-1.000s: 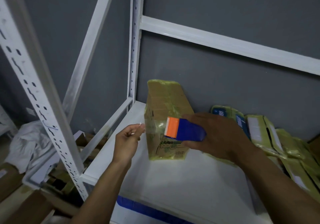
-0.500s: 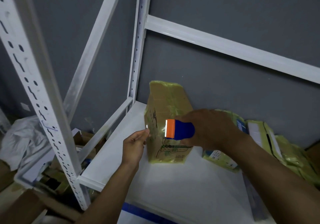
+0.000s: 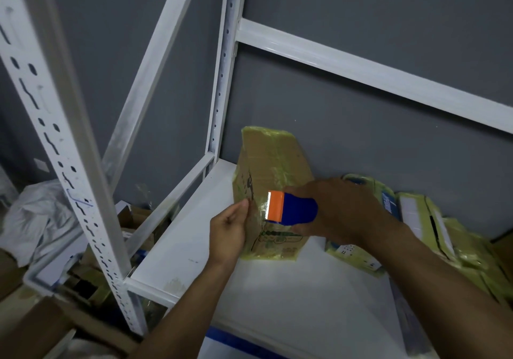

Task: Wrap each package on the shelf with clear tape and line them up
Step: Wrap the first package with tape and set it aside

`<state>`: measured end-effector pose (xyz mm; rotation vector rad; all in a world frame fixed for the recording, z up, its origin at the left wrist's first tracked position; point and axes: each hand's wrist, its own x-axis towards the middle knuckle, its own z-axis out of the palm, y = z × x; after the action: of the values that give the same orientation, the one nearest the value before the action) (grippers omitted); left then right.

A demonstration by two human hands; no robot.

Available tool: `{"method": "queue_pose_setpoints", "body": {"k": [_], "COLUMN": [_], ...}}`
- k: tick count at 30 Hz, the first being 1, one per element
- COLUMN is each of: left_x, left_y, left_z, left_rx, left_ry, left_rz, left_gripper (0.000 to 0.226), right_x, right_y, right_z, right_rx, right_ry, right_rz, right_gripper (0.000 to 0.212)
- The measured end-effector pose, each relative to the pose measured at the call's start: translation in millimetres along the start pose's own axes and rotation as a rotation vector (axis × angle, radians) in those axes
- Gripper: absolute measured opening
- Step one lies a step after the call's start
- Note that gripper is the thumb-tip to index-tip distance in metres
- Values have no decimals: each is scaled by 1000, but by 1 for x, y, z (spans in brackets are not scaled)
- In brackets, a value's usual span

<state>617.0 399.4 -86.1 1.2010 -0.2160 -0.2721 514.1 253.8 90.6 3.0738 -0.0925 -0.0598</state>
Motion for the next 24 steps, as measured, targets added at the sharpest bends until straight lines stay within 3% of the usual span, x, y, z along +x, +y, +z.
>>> {"method": "queue_pose_setpoints", "body": {"k": [5, 8, 13, 17, 24], "left_x": [-9, -1, 29, 58, 68], "left_y": [4, 8, 12, 23, 23], "left_z": [4, -1, -22, -33, -29], "left_rx": [33, 53, 411, 759, 778], "left_ry": [-85, -103, -397, -499, -521], "left_rz": [-25, 34, 356, 631, 864], "left_gripper": [33, 30, 35, 39, 31], "right_x": [-2, -4, -8, -10, -18], "right_y": [4, 6, 12, 14, 19], "right_z": [4, 6, 9, 12, 13], "right_rx": [-3, 13, 16, 19, 72], "right_ry": [5, 11, 20, 21, 45], "right_rz": [18, 29, 50, 61, 66], "right_gripper": [52, 61, 67, 69, 68]}}
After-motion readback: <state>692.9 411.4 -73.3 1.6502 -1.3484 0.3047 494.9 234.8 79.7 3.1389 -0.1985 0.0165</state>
